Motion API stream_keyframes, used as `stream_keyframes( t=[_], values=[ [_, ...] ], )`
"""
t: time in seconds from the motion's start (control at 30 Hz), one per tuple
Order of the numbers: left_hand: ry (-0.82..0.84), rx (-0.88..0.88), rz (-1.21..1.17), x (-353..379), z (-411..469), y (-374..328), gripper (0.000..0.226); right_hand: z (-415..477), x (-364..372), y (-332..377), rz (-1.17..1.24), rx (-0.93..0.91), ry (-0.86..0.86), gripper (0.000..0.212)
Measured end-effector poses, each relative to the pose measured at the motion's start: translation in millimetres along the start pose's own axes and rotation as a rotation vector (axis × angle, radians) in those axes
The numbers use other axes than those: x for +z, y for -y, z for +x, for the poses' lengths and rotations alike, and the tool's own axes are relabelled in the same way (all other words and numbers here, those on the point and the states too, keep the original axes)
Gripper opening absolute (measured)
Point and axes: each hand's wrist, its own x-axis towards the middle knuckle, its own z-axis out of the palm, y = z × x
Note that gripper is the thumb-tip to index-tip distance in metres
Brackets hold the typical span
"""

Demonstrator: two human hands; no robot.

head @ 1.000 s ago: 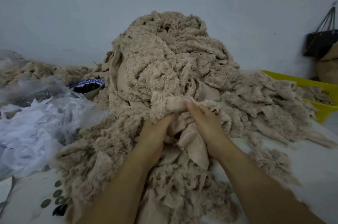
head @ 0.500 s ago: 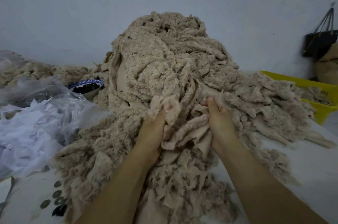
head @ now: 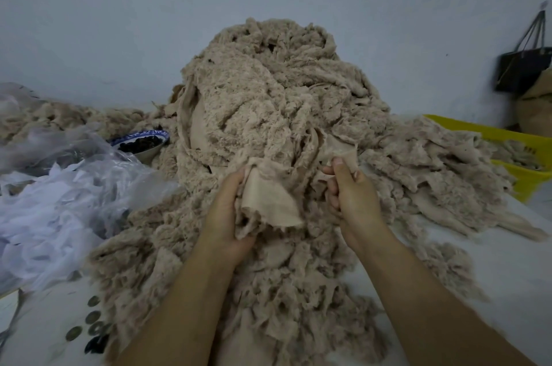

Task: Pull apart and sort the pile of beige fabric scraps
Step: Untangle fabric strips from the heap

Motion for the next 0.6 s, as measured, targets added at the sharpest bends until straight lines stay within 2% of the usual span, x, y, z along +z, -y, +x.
stream_keyframes(
  t=[0.07,0.17,0.23,0.3,0.37,0.4,0.47,0.53,0.6],
  values=[
    [-0.048,-0.012,-0.048,-4,1,-1,0.018,0,-2,-2,-0.130,-0.007,0.021,0.041],
    [-0.043,-0.011,-0.095,-7,1,-1,0.017,-3,1,-2,-0.450,-0.005,0.067,0.062],
    [-0.041,-0.016,-0.142,-10,2,-1,0.017,-5,3,-3,-0.518,-0.030,0.073,0.069],
    [-0.032,-0.011,-0.164,-12,4,-1,0.017,-5,5,-3,-0.507,-0.105,0.027,0.062],
    [-0.022,-0.001,-0.144,-9,6,-1,0.018,-9,7,-2,-0.458,-0.216,0.045,0.040],
    [-0.011,0.005,-0.118,-7,7,0,0.020,-12,8,-2,-0.420,-0.258,0.117,0.032],
    [0.036,0.006,0.000,-2,7,3,0.027,-18,15,-7,-0.391,-0.268,0.347,0.030],
    [0.076,0.000,0.147,1,6,9,0.034,-24,25,-15,-0.485,-0.285,0.532,0.026],
    [0.101,0.002,0.255,5,4,14,0.040,-23,30,-20,-0.537,-0.306,0.552,0.019]
  ],
)
